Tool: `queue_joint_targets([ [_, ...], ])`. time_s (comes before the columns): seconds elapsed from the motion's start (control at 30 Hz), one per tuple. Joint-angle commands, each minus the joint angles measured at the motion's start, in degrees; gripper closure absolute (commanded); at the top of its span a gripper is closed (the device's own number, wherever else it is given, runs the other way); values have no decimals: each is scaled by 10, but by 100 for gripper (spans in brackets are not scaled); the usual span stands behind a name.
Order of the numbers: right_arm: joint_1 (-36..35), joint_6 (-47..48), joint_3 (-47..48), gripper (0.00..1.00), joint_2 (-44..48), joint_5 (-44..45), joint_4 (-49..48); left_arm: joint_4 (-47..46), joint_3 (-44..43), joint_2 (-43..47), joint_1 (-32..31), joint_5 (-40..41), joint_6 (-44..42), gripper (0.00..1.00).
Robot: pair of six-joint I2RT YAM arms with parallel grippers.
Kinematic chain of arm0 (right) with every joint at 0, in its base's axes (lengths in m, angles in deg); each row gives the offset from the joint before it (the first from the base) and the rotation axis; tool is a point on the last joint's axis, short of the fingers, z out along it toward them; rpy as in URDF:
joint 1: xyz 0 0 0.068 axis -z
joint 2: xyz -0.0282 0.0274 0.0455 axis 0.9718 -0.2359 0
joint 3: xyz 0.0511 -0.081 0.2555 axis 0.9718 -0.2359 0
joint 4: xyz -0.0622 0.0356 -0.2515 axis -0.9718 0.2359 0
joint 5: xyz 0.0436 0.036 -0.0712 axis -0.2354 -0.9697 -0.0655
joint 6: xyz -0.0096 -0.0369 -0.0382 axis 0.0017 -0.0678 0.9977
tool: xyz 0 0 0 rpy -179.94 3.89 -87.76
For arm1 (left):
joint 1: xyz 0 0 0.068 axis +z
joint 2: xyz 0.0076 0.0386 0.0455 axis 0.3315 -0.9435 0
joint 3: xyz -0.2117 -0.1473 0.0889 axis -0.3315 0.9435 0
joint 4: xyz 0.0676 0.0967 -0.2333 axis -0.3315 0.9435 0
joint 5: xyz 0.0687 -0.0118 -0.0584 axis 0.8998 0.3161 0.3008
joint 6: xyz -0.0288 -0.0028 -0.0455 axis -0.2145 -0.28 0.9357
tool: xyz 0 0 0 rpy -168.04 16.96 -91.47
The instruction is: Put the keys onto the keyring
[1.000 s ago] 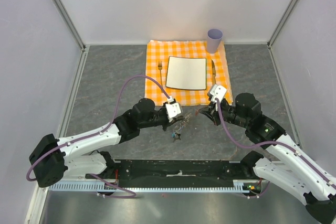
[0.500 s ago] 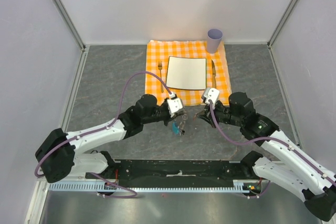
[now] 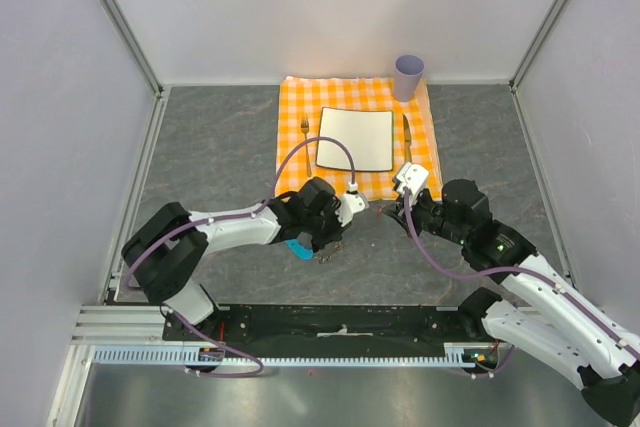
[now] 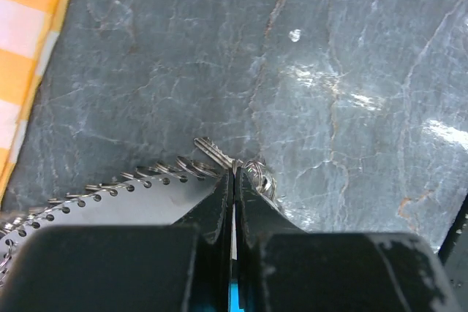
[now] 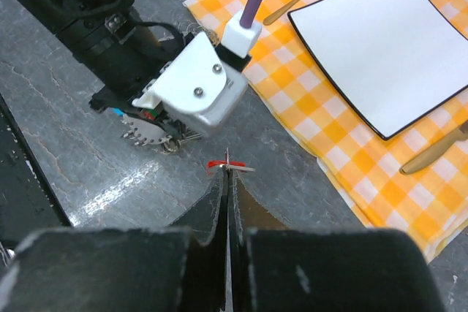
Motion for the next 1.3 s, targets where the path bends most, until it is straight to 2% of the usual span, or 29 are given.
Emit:
queue_joint_targets([
  [0.0,-2,-9,-2,100,4,19,-25,33,-46,-15,-13,-18,-9,98],
  [0.3,-2,-11,-5,100,0,20,-26,60,-104,-100,-30,18,-35,98],
  [0.47,-2,-11,-5,100,-2,23,-26,71,-119,-121,-34,48,-25,92],
  [0.73,-2,-12,-7,100,5,28,-26,37,-88,-76,-35,78,2,81],
  [1.27,-2,-15,-8,100,4,21,-26,27,-57,-45,-35,67,24,79],
])
